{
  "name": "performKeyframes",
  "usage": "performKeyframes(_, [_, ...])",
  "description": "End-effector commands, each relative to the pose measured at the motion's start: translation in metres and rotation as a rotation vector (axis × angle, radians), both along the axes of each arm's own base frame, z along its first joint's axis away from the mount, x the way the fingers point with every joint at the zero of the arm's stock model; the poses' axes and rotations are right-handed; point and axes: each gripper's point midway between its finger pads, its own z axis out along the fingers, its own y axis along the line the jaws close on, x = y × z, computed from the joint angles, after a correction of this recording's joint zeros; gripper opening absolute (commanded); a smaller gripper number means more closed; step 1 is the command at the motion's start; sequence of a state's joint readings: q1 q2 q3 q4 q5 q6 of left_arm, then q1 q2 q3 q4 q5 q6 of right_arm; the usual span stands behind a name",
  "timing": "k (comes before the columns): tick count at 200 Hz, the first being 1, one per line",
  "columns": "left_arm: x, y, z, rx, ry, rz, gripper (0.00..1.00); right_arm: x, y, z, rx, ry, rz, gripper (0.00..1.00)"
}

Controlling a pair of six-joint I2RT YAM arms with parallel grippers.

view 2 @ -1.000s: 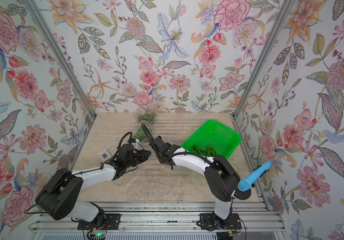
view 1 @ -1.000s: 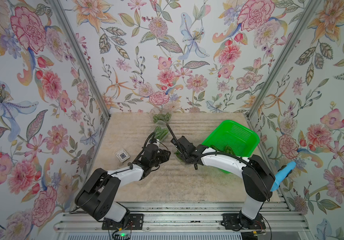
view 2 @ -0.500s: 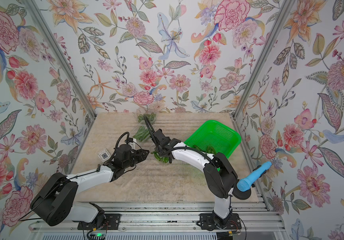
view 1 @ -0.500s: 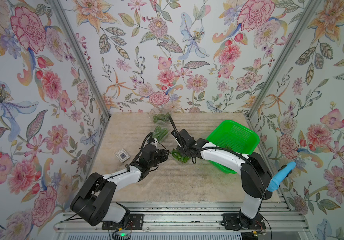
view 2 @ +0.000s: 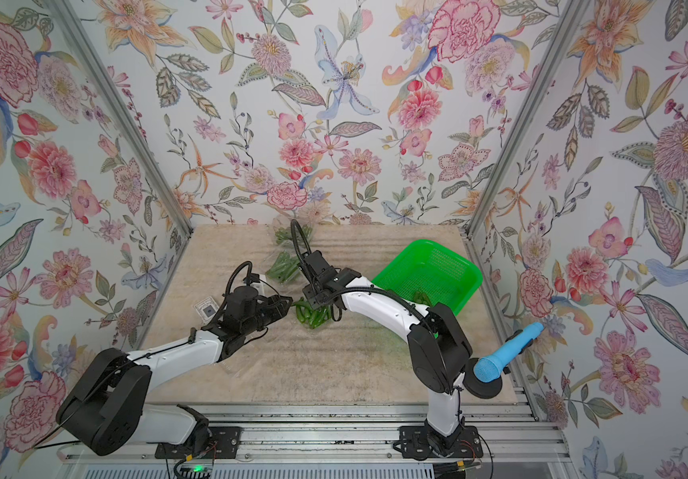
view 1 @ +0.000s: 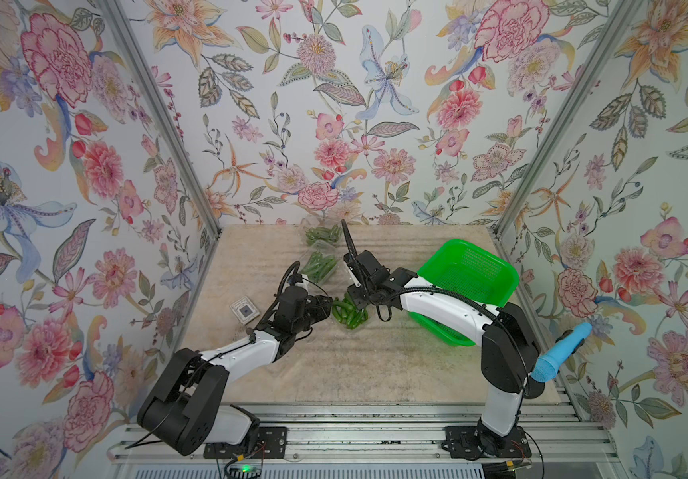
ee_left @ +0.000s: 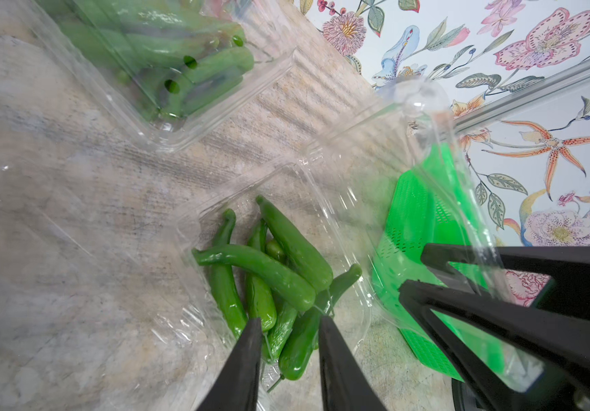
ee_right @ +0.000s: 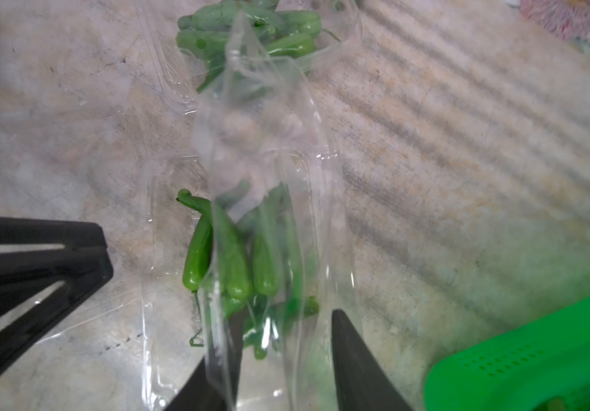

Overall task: Take small green peppers out of containers
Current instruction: Open the packing box at the center of the board, then pick up the green pepper from the packing box.

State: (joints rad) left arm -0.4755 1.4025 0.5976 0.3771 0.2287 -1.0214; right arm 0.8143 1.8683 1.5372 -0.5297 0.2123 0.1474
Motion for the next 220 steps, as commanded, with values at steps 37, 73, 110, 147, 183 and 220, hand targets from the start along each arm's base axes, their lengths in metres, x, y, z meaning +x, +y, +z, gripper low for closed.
performKeyframes(37, [0.006,0.003,-0.009,0.012,0.021,0.01,0.34,0.022,-0.037,0.004,0.018,0.025,-0.035,0.61])
performKeyframes(73, [0.008,-0.001,-0.014,0.015,0.032,-0.001,0.34,0.038,-0.043,0.013,0.046,-0.022,-0.01,0.68])
performKeyframes(110, [0.007,0.001,-0.014,0.019,0.036,0.005,0.34,0.067,-0.062,0.041,0.063,-0.141,-0.067,0.75])
performKeyframes(147, [0.003,0.008,-0.011,0.039,0.037,0.025,0.38,0.069,-0.067,0.088,0.139,-0.3,-0.043,0.77])
performKeyframes(183, [-0.001,0.011,-0.009,0.046,0.039,0.027,0.43,0.044,-0.05,0.08,0.171,-0.228,0.098,0.72])
performKeyframes(220, [-0.005,0.011,-0.008,0.041,0.04,0.018,0.46,-0.002,-0.004,0.021,0.115,-0.063,0.31,0.62])
